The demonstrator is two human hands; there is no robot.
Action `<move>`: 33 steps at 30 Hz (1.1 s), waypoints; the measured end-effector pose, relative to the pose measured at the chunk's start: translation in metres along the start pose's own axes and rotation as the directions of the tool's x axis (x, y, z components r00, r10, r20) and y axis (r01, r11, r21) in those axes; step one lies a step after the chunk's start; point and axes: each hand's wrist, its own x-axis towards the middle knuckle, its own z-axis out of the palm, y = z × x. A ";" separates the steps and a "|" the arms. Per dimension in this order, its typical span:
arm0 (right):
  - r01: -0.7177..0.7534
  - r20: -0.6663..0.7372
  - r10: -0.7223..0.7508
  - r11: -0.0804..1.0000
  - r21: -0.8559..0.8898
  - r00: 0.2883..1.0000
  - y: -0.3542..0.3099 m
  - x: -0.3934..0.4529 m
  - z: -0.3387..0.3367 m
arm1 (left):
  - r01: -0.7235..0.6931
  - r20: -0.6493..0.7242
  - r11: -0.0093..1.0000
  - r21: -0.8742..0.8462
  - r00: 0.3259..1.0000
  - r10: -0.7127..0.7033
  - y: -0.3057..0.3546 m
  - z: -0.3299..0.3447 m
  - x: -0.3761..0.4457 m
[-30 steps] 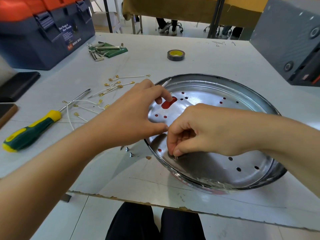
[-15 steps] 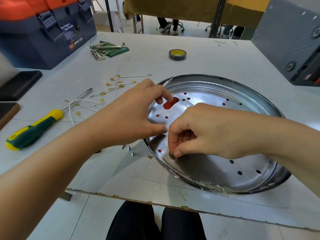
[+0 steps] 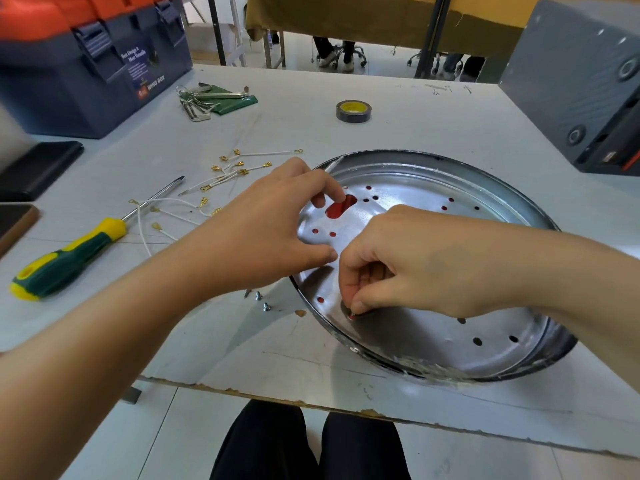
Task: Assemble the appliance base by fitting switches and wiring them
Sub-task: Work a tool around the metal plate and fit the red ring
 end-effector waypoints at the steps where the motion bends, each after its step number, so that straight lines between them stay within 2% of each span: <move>1: 0.002 0.006 -0.002 1.000 -0.013 1.000 0.000 0.001 0.000 | 0.001 0.001 1.000 0.001 1.000 -0.001 0.000 0.000 0.000; 12: -0.003 0.072 0.010 0.995 -0.096 0.997 -0.003 0.006 -0.003 | 0.018 0.013 1.000 0.010 1.000 -0.018 0.003 -0.001 0.002; 20: -0.022 0.089 0.025 0.999 -0.033 0.996 -0.004 0.010 -0.003 | 0.009 0.006 1.000 0.017 1.000 -0.009 0.002 0.000 0.001; 33: 0.014 -0.024 -0.012 0.997 0.074 1.000 0.001 0.001 0.003 | -0.009 -0.034 1.000 0.016 0.999 0.009 0.000 0.002 0.001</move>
